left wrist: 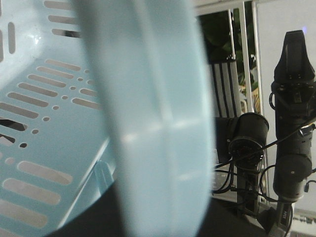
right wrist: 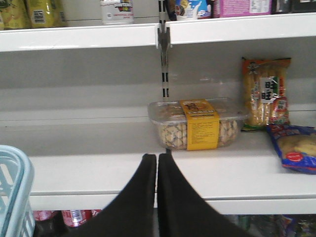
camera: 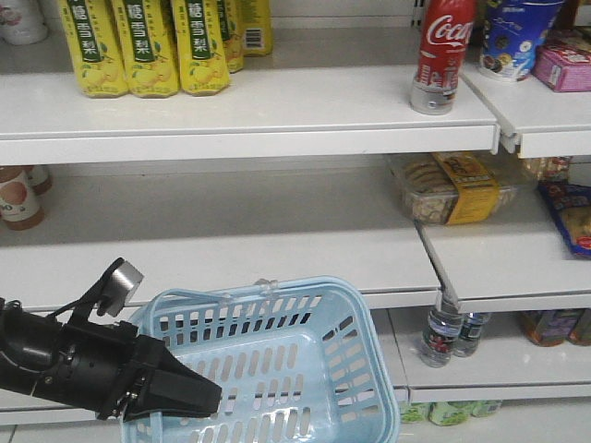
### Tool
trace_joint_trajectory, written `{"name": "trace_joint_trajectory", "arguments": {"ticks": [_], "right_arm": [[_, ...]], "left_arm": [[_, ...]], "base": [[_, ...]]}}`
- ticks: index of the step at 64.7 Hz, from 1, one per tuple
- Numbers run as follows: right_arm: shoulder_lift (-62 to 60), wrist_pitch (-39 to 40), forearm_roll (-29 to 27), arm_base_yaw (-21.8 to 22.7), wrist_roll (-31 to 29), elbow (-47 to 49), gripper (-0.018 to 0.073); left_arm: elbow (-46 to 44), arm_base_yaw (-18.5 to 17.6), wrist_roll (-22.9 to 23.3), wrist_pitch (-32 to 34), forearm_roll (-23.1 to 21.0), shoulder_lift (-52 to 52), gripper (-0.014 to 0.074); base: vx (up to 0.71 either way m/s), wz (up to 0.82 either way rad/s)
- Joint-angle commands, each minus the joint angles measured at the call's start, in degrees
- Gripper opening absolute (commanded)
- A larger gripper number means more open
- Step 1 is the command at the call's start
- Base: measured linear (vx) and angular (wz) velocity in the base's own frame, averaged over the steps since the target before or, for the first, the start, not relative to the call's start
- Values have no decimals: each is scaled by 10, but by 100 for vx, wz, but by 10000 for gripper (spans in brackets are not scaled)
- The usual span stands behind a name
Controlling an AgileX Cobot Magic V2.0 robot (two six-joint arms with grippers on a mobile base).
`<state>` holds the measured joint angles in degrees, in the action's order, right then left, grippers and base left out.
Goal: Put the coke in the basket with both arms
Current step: 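Drive the base up to the shelf with the red Coca-Cola bottle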
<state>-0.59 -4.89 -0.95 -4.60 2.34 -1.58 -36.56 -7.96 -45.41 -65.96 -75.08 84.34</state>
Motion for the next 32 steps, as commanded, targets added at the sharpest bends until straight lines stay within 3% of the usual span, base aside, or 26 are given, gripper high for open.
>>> {"name": "trace_joint_trajectory", "arguments": {"ticks": [1,32], "right_arm": [[-11,40,1,3,-3,-6,-9],[-11,40,1,3,-3,-6,-9]], "left_arm": [[-11,-2,-7,-34,-43,-20,-6],[-11,-2,-7,-34,-43,-20,-6]], "base": [[8,32],[8,17]]}}
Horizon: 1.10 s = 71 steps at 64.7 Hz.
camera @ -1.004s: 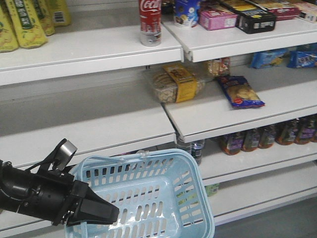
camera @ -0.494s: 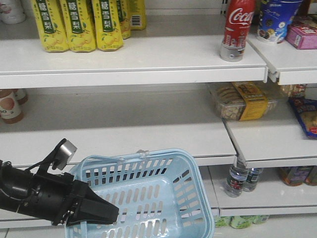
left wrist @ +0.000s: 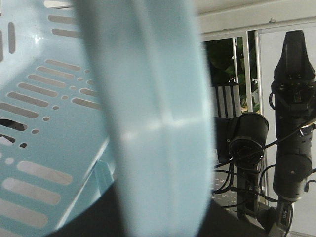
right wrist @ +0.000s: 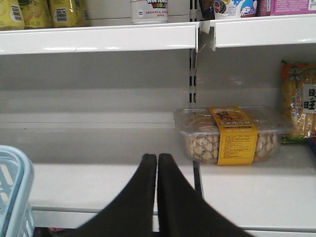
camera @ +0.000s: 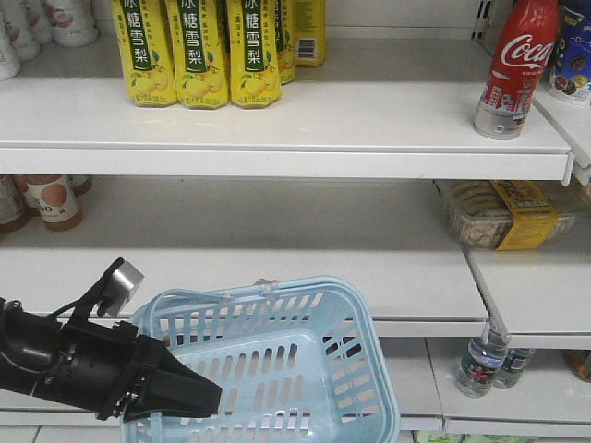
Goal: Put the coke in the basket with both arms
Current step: 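Drive the base up to the shelf with the red Coca-Cola bottle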
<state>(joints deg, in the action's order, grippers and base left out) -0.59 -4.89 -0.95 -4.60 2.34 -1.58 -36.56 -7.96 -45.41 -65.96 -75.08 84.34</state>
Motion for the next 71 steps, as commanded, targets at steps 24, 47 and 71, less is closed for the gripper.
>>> {"name": "trace_joint_trajectory", "arguments": {"ticks": [24,47,71], "right_arm": [[-11,40,1,3,-3,-6,-9],[-11,40,1,3,-3,-6,-9],[-11,40,1,3,-3,-6,-9]], "left_arm": [[-11,-2,-7,-34,-43,-20,-6],[-11,-2,-7,-34,-43,-20,-6],[-11,-2,-7,-34,-43,-20,-6]], "base": [[6,4],[5,1],[3,-1]]}}
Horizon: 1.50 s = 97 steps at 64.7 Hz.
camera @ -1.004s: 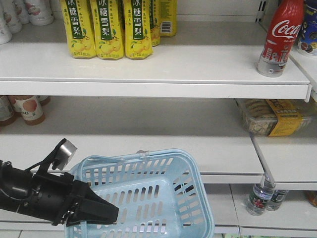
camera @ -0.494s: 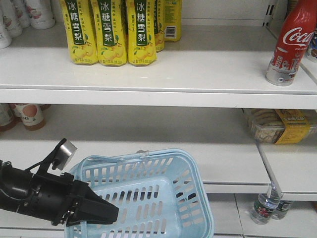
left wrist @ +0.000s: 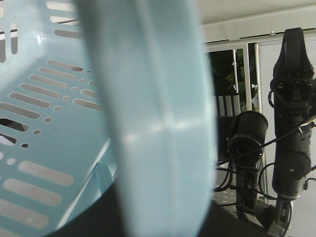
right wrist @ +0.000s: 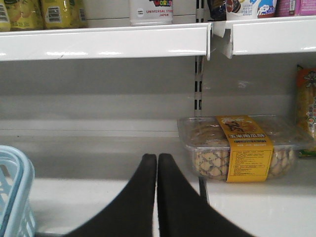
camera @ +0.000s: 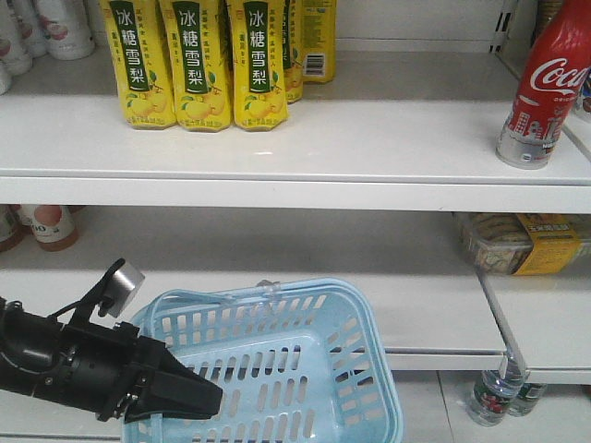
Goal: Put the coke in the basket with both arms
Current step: 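Drive the base up to the shelf with the red Coca-Cola bottle, then reach the right gripper toward the red Coca-Cola bottle on the shelf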
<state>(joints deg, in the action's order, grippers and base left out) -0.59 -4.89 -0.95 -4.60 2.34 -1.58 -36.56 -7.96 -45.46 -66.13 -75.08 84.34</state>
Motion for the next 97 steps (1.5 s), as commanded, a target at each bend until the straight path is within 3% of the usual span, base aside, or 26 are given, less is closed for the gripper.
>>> {"name": "trace_joint_trajectory", "arguments": {"ticks": [1,97], "right_arm": [[-11,40,1,3,-3,-6,-9],[-11,40,1,3,-3,-6,-9]], "left_arm": [[-11,-2,-7,-32,-43,-20,-6],[-11,-2,-7,-32,-43,-20,-6]], "base": [[4,-1],[2,0]]}}
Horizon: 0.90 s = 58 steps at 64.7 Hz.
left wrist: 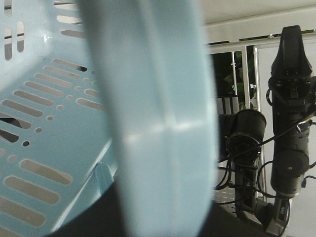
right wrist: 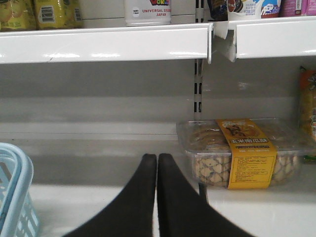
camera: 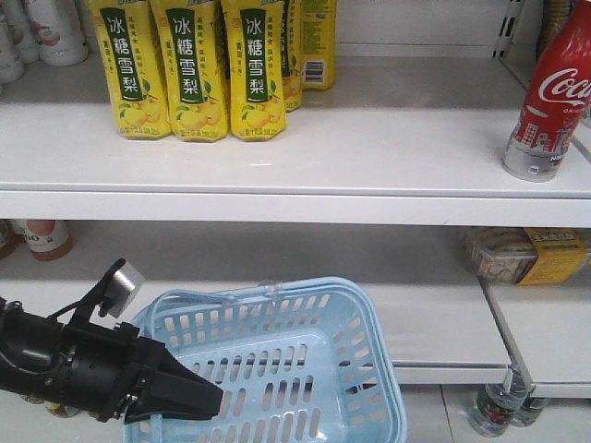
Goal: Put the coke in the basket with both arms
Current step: 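Reach the right gripper toward the red Coca-Cola bottle on the shelf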
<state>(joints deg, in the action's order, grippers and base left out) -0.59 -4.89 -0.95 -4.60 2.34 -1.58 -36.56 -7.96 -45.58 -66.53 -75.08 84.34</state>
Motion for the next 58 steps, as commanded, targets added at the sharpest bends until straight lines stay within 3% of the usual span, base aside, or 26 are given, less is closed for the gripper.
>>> {"name": "trace_joint_trajectory", "arguments": {"ticks": [1,23,36,58], "right_arm": [[-11,40,1,3,-3,-6,-9],[-11,42,1,3,-3,-6,-9],[-10,84,-5,3,-2,3,-9],[113,-2,-7,3,-6,174,-9]], "left_arm": [[-11,-2,-5,-28,-43,-20,-6],[-11,-2,-5,-28,-43,-20,-6],[-11,-2,-5,-28,-43,-20,-6],[-11,-2,-5,-28,-43,-20,-6]], "base": [[0,0],[0,0],[0,0],[0,0]]}}
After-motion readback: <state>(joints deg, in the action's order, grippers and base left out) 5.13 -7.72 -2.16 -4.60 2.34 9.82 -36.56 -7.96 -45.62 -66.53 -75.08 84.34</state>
